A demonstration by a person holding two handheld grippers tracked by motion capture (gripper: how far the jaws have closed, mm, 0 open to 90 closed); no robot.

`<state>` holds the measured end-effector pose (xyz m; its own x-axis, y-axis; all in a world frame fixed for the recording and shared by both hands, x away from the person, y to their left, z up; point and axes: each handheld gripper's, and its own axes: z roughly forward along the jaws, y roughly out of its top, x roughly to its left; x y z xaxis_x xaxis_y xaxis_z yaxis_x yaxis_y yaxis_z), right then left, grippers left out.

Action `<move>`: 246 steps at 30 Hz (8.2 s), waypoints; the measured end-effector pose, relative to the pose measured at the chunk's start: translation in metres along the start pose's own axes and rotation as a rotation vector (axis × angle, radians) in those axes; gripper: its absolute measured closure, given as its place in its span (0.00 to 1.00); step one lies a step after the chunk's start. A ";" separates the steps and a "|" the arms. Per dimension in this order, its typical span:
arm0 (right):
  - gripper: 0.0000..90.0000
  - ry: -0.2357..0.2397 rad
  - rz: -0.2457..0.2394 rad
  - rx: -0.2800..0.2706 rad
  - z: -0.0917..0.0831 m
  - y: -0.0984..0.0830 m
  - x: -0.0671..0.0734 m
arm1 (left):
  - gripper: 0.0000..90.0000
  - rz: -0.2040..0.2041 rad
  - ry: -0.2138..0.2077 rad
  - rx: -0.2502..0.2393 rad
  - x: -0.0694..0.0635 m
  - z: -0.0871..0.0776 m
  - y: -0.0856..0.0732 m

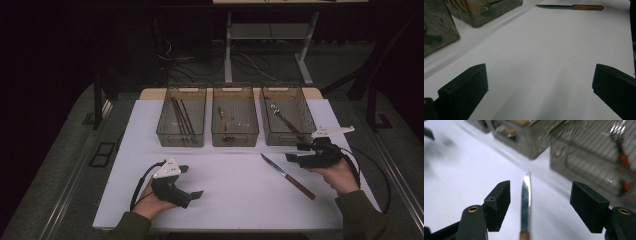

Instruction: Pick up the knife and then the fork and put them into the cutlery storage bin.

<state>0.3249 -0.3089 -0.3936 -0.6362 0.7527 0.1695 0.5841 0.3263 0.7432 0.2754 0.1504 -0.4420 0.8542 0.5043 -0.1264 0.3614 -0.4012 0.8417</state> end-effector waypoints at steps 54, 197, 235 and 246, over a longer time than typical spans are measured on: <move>0.86 -0.047 -0.233 0.765 0.063 0.013 0.031 | 0.00 0.002 -0.014 0.001 -0.002 0.001 0.000; 0.27 -0.171 0.118 -0.066 0.043 0.066 -0.068 | 0.00 0.006 -0.024 0.002 0.001 -0.003 -0.001; 0.18 -0.067 -0.002 -0.199 0.016 -0.004 0.000 | 0.00 0.002 -0.023 -0.005 0.001 -0.004 0.000; 0.18 -0.036 -0.066 -0.204 0.009 -0.023 0.013 | 0.00 0.005 -0.024 0.001 0.000 -0.004 0.000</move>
<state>0.3077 -0.3013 -0.4143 -0.6489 0.7548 0.0960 0.4258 0.2557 0.8679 0.2743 0.1535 -0.4398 0.8648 0.4839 -0.1341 0.3570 -0.4046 0.8420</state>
